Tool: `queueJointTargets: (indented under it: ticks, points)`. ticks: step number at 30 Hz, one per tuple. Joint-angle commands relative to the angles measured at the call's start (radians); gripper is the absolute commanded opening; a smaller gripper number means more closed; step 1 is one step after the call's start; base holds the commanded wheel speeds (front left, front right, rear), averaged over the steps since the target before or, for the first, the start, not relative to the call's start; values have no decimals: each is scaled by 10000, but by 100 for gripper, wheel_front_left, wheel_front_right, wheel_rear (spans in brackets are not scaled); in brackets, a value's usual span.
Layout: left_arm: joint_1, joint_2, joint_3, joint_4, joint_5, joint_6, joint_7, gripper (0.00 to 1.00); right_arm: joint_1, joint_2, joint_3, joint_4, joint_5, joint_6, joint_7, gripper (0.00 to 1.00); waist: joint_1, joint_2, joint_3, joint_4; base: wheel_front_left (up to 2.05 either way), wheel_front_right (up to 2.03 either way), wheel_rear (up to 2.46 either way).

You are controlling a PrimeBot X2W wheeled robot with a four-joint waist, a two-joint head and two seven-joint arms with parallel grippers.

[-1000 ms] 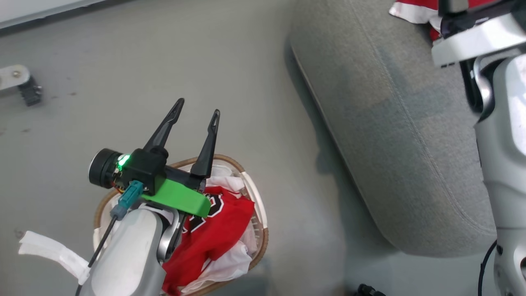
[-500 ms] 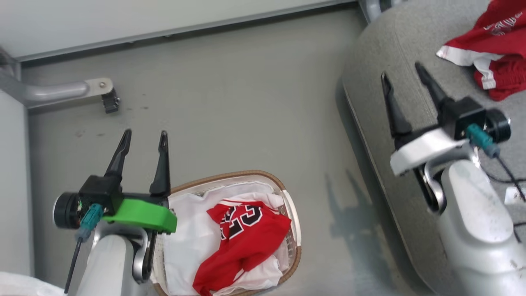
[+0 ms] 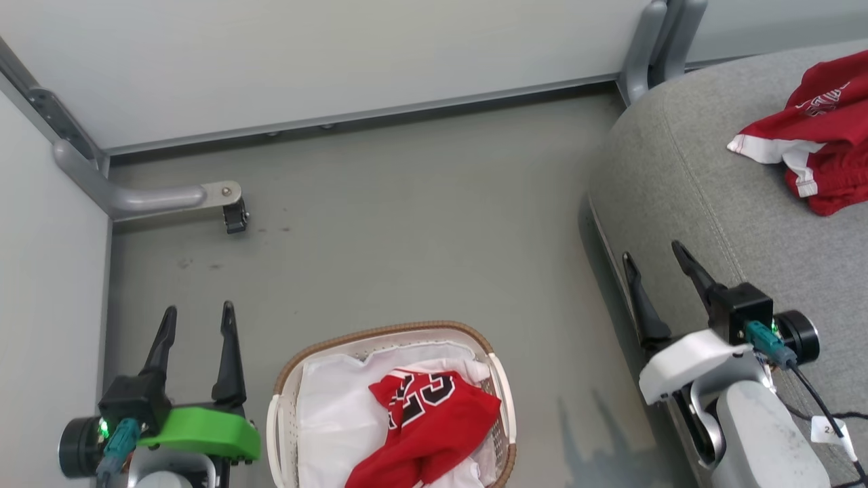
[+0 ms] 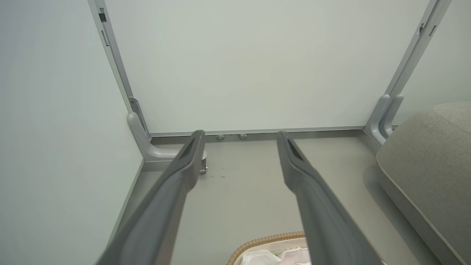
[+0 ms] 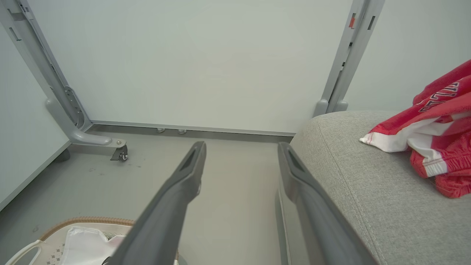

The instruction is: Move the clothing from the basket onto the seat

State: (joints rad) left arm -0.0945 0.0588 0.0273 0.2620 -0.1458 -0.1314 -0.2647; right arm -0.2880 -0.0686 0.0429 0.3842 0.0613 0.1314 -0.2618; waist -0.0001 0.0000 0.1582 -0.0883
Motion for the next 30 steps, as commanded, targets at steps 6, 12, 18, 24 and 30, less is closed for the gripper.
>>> queueJointTargets:
  ticks: [6,12,18,24,30]
  points:
    - [628,-50,115,-113,109,16,6,100,608,121,-301,26,177,-14,-48,100,1,0,-440,91,0,0,0]
    - [615,-72,-157,-99,-45,14,6,100,510,148,-274,-55,40,-14,-48,100,1,0,-269,66,0,0,0]
    - [169,-67,-734,383,-77,15,6,100,89,157,-185,-204,87,-14,-48,100,1,0,360,-86,0,0,0]
    - [-535,-47,-1574,1106,-373,15,5,100,-507,150,1,-333,273,-14,-48,100,1,0,1369,-416,0,0,0]
    - [-1167,249,-2862,2140,-770,15,3,100,-938,161,127,-376,356,-14,-48,100,1,0,2033,-800,0,0,0]
